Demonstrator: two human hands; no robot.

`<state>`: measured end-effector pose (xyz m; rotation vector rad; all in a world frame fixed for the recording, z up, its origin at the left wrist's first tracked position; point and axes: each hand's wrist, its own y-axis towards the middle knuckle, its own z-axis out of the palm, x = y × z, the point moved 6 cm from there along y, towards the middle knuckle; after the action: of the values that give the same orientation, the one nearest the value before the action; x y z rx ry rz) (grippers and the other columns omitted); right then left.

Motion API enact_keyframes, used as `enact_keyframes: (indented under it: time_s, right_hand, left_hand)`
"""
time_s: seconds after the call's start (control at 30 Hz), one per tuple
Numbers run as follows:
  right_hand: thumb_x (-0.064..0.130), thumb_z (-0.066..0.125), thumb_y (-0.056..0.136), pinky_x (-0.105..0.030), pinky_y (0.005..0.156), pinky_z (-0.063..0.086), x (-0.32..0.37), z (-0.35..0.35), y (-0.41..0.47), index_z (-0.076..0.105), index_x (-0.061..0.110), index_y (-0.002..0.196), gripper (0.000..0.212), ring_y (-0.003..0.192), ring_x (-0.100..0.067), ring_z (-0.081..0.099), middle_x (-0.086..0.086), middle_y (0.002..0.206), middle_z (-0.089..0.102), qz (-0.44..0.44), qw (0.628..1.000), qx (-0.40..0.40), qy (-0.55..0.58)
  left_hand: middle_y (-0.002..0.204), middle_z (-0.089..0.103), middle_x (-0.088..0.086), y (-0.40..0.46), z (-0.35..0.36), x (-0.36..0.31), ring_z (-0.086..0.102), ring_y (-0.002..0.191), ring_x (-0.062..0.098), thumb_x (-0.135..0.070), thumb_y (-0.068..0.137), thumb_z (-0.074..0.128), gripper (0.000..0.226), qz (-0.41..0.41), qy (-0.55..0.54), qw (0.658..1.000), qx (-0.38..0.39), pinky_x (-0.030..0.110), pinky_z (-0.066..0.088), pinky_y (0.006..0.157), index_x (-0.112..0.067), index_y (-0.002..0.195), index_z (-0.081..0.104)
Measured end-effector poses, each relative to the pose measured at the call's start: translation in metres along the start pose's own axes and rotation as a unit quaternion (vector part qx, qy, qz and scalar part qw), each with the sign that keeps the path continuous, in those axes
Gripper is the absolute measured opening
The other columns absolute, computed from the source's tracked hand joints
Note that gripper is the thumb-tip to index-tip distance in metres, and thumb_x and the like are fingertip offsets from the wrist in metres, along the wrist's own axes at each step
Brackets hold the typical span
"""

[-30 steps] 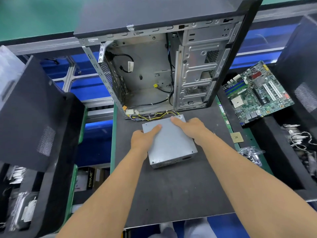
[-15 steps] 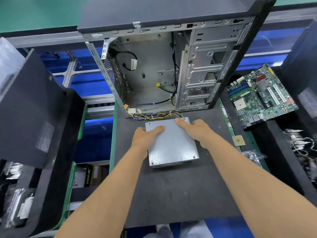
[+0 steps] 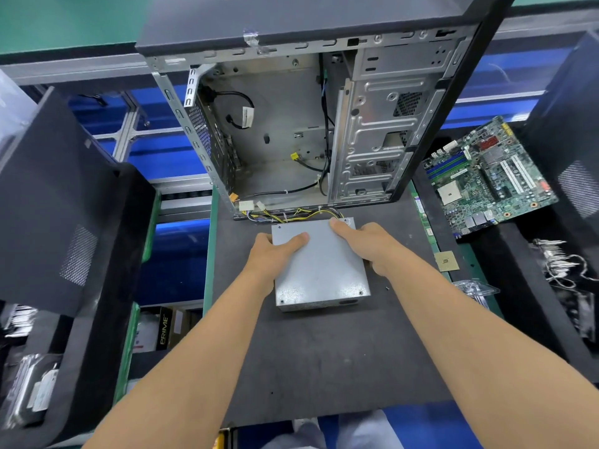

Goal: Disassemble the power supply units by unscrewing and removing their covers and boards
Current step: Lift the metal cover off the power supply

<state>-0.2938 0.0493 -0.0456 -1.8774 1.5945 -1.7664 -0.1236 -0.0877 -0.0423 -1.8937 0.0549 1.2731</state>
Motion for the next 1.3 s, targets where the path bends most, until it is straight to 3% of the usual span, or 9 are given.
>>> enact_keyframes:
  time_s: [0.13, 0.27, 0.4, 0.57, 0.73, 0.87, 1.07, 1.23, 1.3]
  right_hand:
    - [0.079, 0.068, 0.065, -0.046, 0.1, 0.05, -0.004, 0.002, -0.003, 0.06, 0.009, 0.123, 0.091, 0.11, -0.029, 0.063, -0.006, 0.122, 0.066, 0.014, 0.999, 0.033, -0.01]
    - [0.081, 0.073, 0.056, -0.044, 0.099, 0.051, -0.018, 0.003, -0.012, 0.056, 0.007, 0.129, 0.105, 0.111, -0.029, 0.063, -0.005, 0.122, 0.066, 0.046, 0.998, 0.045, 0.007]
    - [0.074, 0.075, 0.063, -0.033, 0.073, 0.056, -0.018, 0.004, -0.019, 0.063, 0.009, 0.114, 0.084, 0.092, -0.02, 0.068, -0.002, 0.106, 0.071, 0.031, 0.999, 0.02, 0.021]
    - [0.071, 0.072, 0.07, -0.044, 0.096, 0.053, -0.015, 0.001, -0.016, 0.06, 0.007, 0.12, 0.082, 0.105, -0.03, 0.065, -0.008, 0.117, 0.067, 0.019, 1.0, 0.013, 0.007]
    - [0.071, 0.069, 0.073, -0.047, 0.098, 0.051, -0.012, 0.003, -0.017, 0.054, 0.006, 0.129, 0.087, 0.109, -0.031, 0.063, -0.008, 0.123, 0.065, 0.028, 0.999, 0.029, 0.011]
    - [0.069, 0.068, 0.077, -0.046, 0.097, 0.051, -0.01, 0.005, -0.018, 0.045, 0.006, 0.131, 0.087, 0.107, -0.028, 0.063, -0.005, 0.122, 0.063, 0.023, 0.999, 0.028, 0.022]
    - [0.08, 0.063, 0.07, -0.027, 0.057, 0.042, -0.009, 0.003, -0.022, 0.053, 0.016, 0.095, 0.07, 0.08, -0.013, 0.057, 0.003, 0.1, 0.059, 0.02, 0.999, -0.002, -0.026]
    - [0.079, 0.062, 0.072, -0.033, 0.079, 0.038, -0.008, 0.003, -0.021, 0.048, 0.009, 0.131, 0.093, 0.093, -0.024, 0.047, 0.0, 0.106, 0.046, 0.027, 0.997, 0.004, -0.068]
    - [0.079, 0.064, 0.071, -0.034, 0.078, 0.04, -0.009, 0.007, -0.02, 0.05, 0.014, 0.116, 0.08, 0.091, -0.025, 0.052, 0.002, 0.102, 0.05, 0.031, 0.997, 0.016, -0.071]
  left_hand:
    - [0.099, 0.074, -0.003, -0.002, -0.004, 0.007, 0.073, 0.079, 0.012, -0.051, 0.07, 0.088, 0.056, 0.0, 0.003, 1.0, -0.02, 0.024, 0.056, 0.059, -0.016, 0.105, 0.06]
    - [0.067, 0.074, -0.011, -0.008, -0.006, 0.014, 0.069, 0.055, 0.002, -0.052, 0.069, 0.087, 0.046, -0.036, -0.003, 0.999, -0.015, 0.014, 0.047, 0.042, -0.013, 0.084, 0.071]
    - [0.087, 0.078, -0.003, -0.011, -0.005, 0.012, 0.074, 0.073, 0.013, -0.053, 0.065, 0.09, 0.056, -0.054, 0.017, 0.998, -0.002, 0.023, 0.052, 0.055, -0.011, 0.098, 0.072]
    - [0.102, 0.074, 0.004, -0.01, -0.004, 0.009, 0.072, 0.091, 0.024, -0.053, 0.064, 0.09, 0.067, -0.049, 0.034, 0.998, -0.015, 0.04, 0.059, 0.085, -0.007, 0.108, 0.069]
    - [0.091, 0.076, -0.003, -0.01, -0.006, 0.005, 0.072, 0.074, 0.012, -0.054, 0.065, 0.089, 0.057, -0.055, 0.032, 0.998, -0.002, 0.023, 0.049, 0.053, -0.012, 0.099, 0.071]
    - [0.087, 0.077, -0.001, -0.011, -0.004, 0.006, 0.074, 0.071, 0.015, -0.049, 0.069, 0.089, 0.051, -0.057, 0.027, 0.998, 0.006, 0.023, 0.051, 0.051, -0.01, 0.096, 0.071]
    - [0.096, 0.075, 0.0, -0.011, -0.002, 0.006, 0.072, 0.078, 0.015, -0.052, 0.072, 0.086, 0.052, -0.052, 0.032, 0.998, 0.01, 0.023, 0.05, 0.052, -0.012, 0.098, 0.066]
    - [0.084, 0.074, -0.005, -0.012, -0.003, 0.01, 0.072, 0.064, 0.01, -0.052, 0.071, 0.086, 0.048, -0.043, 0.04, 0.998, 0.004, 0.019, 0.049, 0.046, -0.013, 0.091, 0.067]
    - [0.093, 0.073, -0.001, -0.011, -0.003, 0.01, 0.072, 0.078, 0.016, -0.053, 0.071, 0.086, 0.054, -0.043, 0.041, 0.998, 0.001, 0.026, 0.053, 0.057, -0.01, 0.097, 0.065]
